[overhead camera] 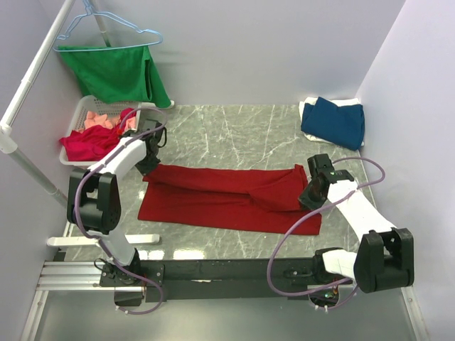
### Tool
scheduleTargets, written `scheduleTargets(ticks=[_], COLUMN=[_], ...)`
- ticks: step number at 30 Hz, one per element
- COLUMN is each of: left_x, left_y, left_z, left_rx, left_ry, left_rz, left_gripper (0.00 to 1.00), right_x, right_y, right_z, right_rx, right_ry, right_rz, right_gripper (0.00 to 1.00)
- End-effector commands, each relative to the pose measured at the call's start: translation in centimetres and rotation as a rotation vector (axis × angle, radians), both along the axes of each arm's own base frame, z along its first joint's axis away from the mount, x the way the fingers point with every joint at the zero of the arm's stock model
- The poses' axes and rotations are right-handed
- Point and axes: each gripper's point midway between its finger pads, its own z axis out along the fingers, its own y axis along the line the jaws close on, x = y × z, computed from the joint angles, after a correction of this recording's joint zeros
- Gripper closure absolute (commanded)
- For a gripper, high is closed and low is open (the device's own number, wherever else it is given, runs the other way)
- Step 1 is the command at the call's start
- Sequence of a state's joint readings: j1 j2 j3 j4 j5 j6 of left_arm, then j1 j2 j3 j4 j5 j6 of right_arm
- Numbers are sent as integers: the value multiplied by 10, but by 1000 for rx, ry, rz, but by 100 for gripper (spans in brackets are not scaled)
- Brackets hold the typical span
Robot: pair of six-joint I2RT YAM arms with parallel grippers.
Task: Fold and stack the t-shirts
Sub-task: Fold the tshirt
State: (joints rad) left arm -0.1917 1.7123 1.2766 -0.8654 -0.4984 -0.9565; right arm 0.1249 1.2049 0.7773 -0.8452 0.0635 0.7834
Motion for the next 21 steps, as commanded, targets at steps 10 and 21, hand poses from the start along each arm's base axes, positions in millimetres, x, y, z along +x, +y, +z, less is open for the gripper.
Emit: scheduleTargets(ticks=[10, 21], left_x=[-24, 0], left_y=[-5, -47], left_z=[-17, -5], left_rx=[-13, -90], left_ry=[88, -9], left_rz=[63, -88], left_gripper=[54, 54], right_x=[-4, 11], right_y=[-3, 79], right_z=[13, 15], right_rx=[-23, 19], right_ry=[-42, -117], right_rz=[59, 403], right_gripper=[58, 67])
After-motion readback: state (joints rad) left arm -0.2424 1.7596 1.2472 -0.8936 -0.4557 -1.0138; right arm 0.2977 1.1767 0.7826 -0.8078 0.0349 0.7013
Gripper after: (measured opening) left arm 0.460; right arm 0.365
